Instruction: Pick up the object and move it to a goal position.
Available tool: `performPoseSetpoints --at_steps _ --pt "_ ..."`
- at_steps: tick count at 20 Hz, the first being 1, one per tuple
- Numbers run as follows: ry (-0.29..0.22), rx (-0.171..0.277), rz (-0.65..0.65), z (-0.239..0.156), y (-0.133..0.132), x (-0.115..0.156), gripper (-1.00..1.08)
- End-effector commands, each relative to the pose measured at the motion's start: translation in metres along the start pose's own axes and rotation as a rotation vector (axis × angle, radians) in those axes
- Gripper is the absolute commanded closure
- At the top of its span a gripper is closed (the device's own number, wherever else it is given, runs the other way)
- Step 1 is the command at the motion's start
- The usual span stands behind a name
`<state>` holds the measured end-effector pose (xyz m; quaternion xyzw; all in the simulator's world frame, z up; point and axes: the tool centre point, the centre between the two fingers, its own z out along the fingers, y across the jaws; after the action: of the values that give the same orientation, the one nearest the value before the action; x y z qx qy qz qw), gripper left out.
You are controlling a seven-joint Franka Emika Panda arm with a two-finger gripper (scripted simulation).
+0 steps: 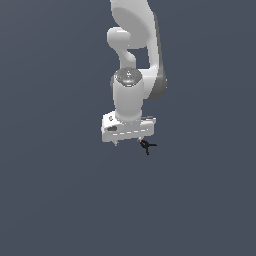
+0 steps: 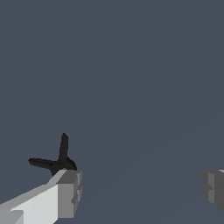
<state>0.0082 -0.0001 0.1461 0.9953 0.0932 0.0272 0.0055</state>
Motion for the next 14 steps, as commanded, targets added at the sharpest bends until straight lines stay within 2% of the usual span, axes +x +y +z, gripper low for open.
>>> performPoseSetpoints --at_steps 1,8,14 --pt "-0.008 0.001 -0.080 0.011 -0.014 -0.004 -0.92" --pt "-0.031 0.010 -0.356 0.046 -0.060 -0.021 -0.92" --pt "-0.041 0.022 -0.530 0.066 -0.089 -0.035 -0.92"
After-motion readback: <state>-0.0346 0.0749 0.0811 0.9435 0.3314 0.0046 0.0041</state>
